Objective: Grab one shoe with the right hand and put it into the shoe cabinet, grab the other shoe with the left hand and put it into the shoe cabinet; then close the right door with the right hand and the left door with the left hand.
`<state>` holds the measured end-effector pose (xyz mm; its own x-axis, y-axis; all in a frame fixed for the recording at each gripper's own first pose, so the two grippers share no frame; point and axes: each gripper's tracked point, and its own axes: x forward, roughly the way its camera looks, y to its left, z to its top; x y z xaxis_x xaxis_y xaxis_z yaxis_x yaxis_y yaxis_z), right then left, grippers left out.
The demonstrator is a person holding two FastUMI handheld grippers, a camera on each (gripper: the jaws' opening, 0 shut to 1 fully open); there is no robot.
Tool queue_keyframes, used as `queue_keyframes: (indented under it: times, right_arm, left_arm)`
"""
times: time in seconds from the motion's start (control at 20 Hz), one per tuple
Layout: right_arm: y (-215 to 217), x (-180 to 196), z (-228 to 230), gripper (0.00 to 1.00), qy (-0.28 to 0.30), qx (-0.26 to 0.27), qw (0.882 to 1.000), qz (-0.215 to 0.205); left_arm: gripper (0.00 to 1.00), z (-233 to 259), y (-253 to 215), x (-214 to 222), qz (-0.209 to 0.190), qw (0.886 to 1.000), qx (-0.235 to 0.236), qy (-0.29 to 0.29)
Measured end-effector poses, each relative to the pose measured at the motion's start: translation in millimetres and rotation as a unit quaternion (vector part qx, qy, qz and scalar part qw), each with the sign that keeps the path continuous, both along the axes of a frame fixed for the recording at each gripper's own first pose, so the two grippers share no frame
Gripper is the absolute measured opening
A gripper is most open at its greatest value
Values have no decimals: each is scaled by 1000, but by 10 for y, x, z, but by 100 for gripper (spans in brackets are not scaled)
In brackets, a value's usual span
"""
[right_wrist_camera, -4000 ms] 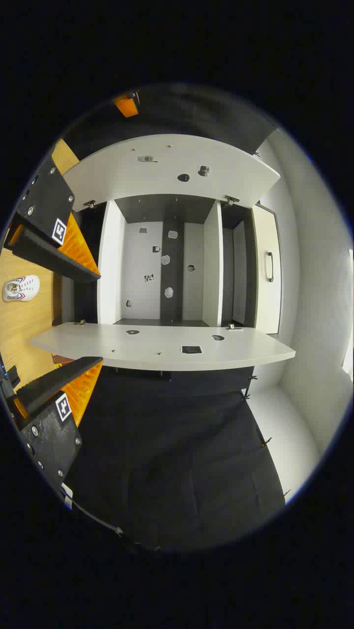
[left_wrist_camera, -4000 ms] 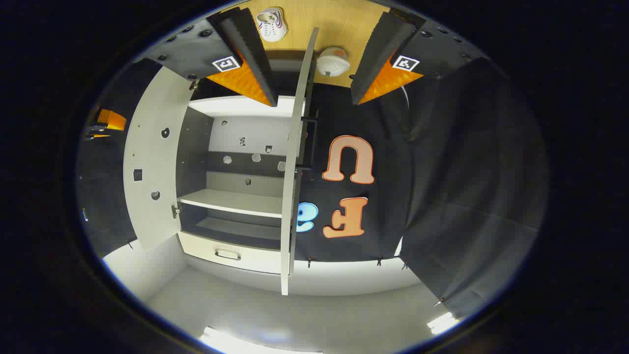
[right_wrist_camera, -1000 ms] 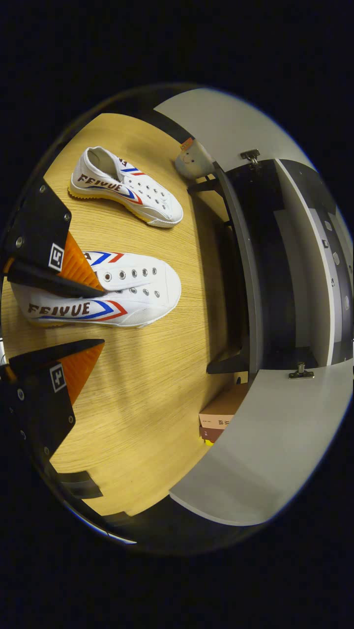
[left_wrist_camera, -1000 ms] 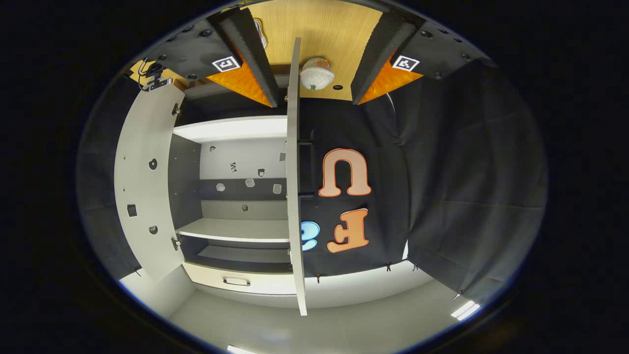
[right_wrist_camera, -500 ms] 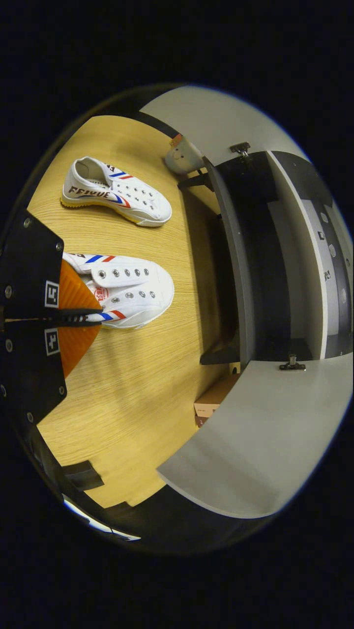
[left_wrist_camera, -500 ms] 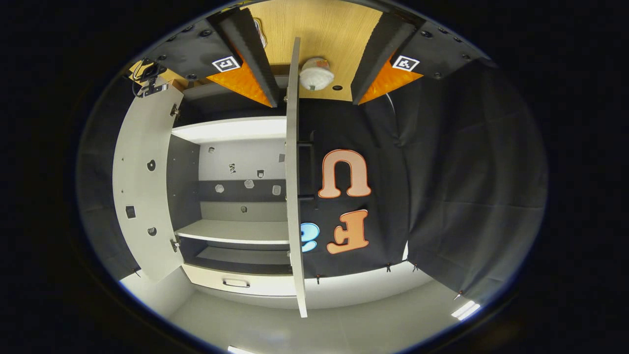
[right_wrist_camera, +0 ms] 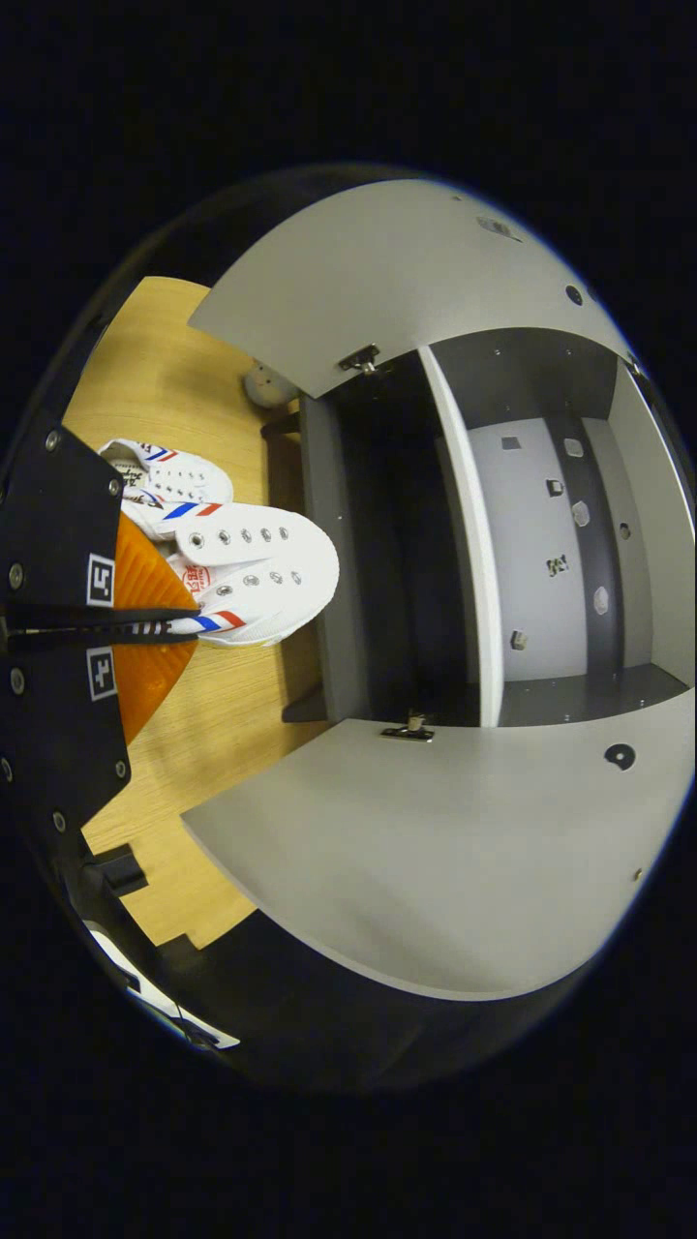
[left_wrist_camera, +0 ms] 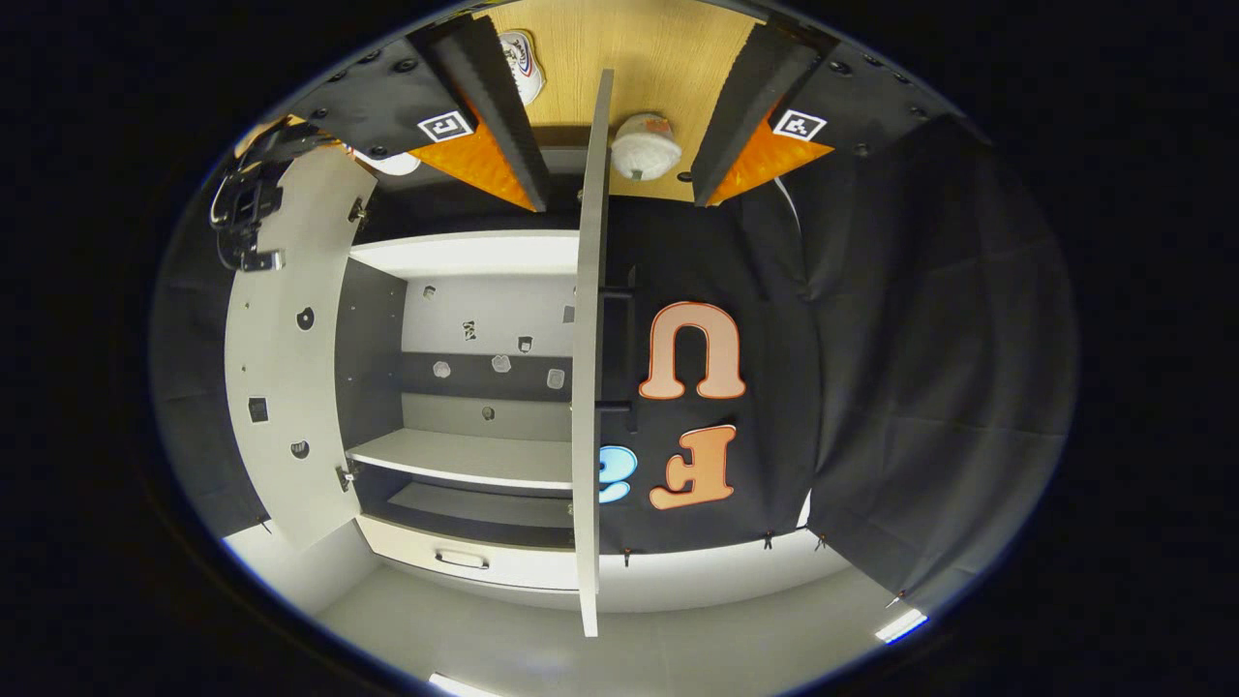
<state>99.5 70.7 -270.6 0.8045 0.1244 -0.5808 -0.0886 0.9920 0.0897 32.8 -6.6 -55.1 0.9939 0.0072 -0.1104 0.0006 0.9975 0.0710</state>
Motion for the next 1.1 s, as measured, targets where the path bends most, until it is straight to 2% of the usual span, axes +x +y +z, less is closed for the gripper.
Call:
queue_keyframes:
  times: [0.25, 0.3, 0.4, 0.5, 0.55, 0.6, 0.65, 0.7, 0.85, 1.0, 1.1]
  right_arm:
    - [239, 315, 810, 0, -28, 22, 999, 20]
    - [298, 418, 951, 1, -40, 22, 999, 26]
    - [417, 678, 1193, 0, -54, 20, 998, 35]
    - [497, 884, 1408, 1, -64, 31, 997, 38]
    - [543, 1027, 1497, 0, -67, 39, 996, 37]
    - [573, 1174, 1583, 0, -72, 44, 996, 34]
    - [584, 1316, 1662, 0, -76, 45, 996, 31]
    - [585, 1459, 1733, 0, -79, 45, 996, 26]
    - [578, 1922, 1893, 0, -87, 39, 995, 10]
    - [553, 2362, 1954, 1, -87, 35, 996, -10]
    - [564, 2643, 1949, 0, -80, 39, 996, -14]
  left_arm:
    - [96, 40, 12, 50, -9, 1000, 0, -9]
    - [99, 34, 6, 68, -10, 1000, -2, -8]
    - [96, 8, -9, 87, -14, 1000, -2, -6]
    - [99, -4, -28, 94, -19, 1000, 2, -5]
    - [96, -4, -27, 107, -20, 1000, 3, -6]
    - [99, -6, -32, 123, -21, 1000, 2, -6]
    - [96, -21, -34, 113, -22, 1000, 1, -6]
    - [99, -18, -27, 114, -21, 1000, 0, -6]
    - [96, -11, 12, 155, -17, 1000, 7, -7]
    - [99, -12, 50, 175, -12, 1000, 9, -5]
    - [96, -30, 91, 191, -4, 1000, 9, 0]
